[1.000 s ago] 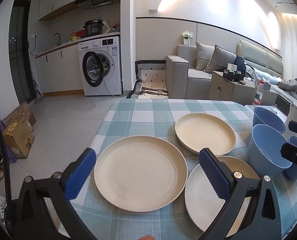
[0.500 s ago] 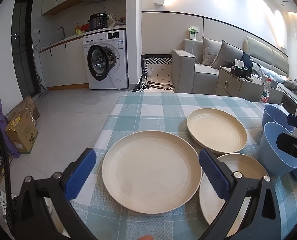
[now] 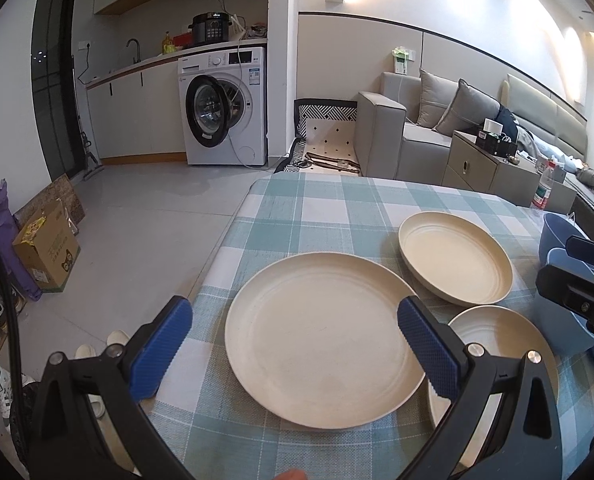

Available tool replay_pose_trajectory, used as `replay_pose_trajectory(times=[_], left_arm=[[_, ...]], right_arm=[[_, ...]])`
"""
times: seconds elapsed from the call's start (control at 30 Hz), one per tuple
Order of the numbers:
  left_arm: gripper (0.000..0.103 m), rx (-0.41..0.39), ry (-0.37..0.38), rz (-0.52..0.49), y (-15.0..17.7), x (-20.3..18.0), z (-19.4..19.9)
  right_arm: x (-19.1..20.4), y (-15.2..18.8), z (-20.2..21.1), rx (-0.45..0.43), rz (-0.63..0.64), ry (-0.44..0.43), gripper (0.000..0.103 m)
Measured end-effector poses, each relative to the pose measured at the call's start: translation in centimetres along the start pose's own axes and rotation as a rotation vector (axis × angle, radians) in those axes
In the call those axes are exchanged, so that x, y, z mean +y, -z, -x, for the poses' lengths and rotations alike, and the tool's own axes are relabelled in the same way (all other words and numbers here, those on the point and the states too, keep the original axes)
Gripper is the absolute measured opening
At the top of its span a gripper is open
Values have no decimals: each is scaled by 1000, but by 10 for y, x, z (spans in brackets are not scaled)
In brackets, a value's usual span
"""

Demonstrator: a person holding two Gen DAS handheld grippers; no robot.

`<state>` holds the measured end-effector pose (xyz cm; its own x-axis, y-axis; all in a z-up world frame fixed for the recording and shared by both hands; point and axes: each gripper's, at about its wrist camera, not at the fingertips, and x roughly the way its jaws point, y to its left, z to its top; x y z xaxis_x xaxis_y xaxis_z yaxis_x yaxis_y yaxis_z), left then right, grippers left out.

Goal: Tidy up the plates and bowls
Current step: 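Move the left tool toward a large cream plate while the right tool approaches another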

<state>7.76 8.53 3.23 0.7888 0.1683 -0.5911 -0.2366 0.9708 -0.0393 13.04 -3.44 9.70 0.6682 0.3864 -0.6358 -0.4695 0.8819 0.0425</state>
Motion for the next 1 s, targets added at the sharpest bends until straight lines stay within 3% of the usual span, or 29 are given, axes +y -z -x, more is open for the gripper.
replay_pose_trajectory(times=[1.0], left_arm=[[103,129,1,25,21,16,-46]], right_arm=[[17,-2,-73,149,-5,-41,103]])
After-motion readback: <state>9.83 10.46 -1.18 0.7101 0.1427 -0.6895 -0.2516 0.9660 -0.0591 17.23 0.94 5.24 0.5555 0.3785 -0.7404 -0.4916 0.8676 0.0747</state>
